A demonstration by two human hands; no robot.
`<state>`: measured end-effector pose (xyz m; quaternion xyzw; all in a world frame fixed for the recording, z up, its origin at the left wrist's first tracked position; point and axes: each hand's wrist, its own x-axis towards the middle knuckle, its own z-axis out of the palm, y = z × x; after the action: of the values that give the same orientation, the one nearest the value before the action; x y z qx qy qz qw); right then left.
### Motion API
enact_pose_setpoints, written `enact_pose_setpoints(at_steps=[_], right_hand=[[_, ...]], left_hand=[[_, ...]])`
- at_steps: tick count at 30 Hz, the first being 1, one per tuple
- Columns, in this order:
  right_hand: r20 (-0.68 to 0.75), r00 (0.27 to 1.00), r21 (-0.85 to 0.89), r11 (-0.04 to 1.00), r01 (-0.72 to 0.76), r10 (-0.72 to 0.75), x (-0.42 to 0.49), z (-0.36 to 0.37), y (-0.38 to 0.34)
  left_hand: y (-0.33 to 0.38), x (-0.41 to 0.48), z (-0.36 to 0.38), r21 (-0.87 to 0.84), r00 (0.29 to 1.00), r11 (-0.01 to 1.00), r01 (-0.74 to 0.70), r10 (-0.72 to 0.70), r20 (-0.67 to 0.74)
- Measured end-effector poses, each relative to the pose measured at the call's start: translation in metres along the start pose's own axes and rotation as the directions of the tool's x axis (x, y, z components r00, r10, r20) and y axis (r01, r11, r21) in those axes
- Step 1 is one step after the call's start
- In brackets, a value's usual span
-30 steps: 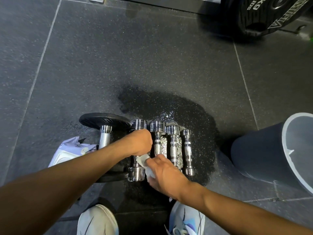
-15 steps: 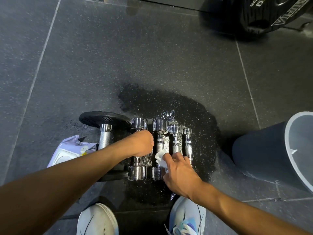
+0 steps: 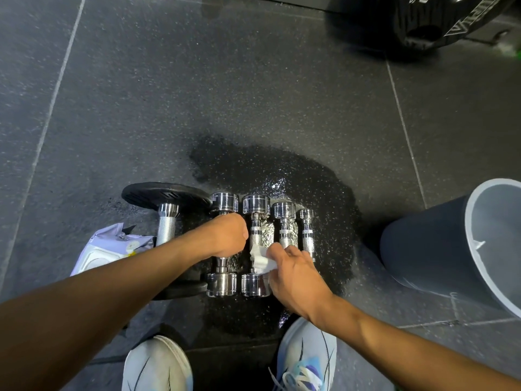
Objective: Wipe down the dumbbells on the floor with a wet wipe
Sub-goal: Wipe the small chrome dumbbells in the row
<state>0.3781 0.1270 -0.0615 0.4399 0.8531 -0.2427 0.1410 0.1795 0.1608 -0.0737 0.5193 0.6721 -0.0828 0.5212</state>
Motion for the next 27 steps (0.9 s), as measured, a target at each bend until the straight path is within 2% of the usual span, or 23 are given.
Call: enact_pose_setpoints(at_steps=[2, 4, 6, 10, 13, 16, 20, 22, 25, 27], right_hand=[[0.017, 0.997, 0.220, 0.973, -0.073, 0.071, 0.001, -0.005, 0.002], [0.127, 0.978, 0.516, 0.831, -0.206, 0.163, 0.002, -0.013, 0.004], [0.120, 0.960, 0.658, 0.703, -0.269, 0.255, 0.003, -0.020, 0.010], [-0.044, 0.933, 0.704, 0.673, -0.225, 0.357, 0.010, -0.033, 0.024], [-0.074, 0.919, 0.752, 0.627, -0.204, 0.387, 0.015, -0.038, 0.032], [-0.073, 0.935, 0.792, 0.590, -0.157, 0.346, 0.015, -0.036, 0.031], [0.039, 0.961, 0.893, 0.423, -0.156, 0.272, 0.009, -0.030, 0.026], [0.076, 0.961, 0.932, 0.325, -0.163, 0.265, 0.005, -0.028, 0.026], [0.167, 0.945, 0.971, 0.118, -0.207, 0.280, 0.000, -0.025, 0.032], [0.191, 0.945, 0.975, 0.064, -0.215, 0.265, -0.003, -0.022, 0.037]], left_hand=[[-0.002, -0.001, 0.000, -0.005, 1.000, 1.000, -0.006, 0.006, -0.009], [-0.003, -0.001, 0.000, -0.005, 1.000, 1.000, -0.016, 0.016, -0.019], [-0.003, -0.002, -0.001, -0.023, 0.999, 0.999, -0.026, 0.025, -0.023], [0.001, -0.007, -0.002, -0.047, 0.991, 0.992, -0.116, 0.113, -0.071], [0.010, -0.013, -0.002, -0.154, 0.971, 0.966, -0.206, 0.183, -0.151], [0.024, -0.017, 0.002, -0.288, 0.968, 0.926, -0.243, 0.212, -0.135], [0.036, -0.020, 0.014, -0.387, 0.958, 0.883, -0.265, 0.288, -0.001], [0.033, -0.016, 0.021, -0.393, 0.970, 0.892, -0.223, 0.244, 0.004], [0.026, -0.010, 0.026, -0.390, 0.984, 0.908, -0.154, 0.176, 0.022], [0.024, -0.009, 0.027, -0.355, 0.986, 0.924, -0.140, 0.165, 0.040]])
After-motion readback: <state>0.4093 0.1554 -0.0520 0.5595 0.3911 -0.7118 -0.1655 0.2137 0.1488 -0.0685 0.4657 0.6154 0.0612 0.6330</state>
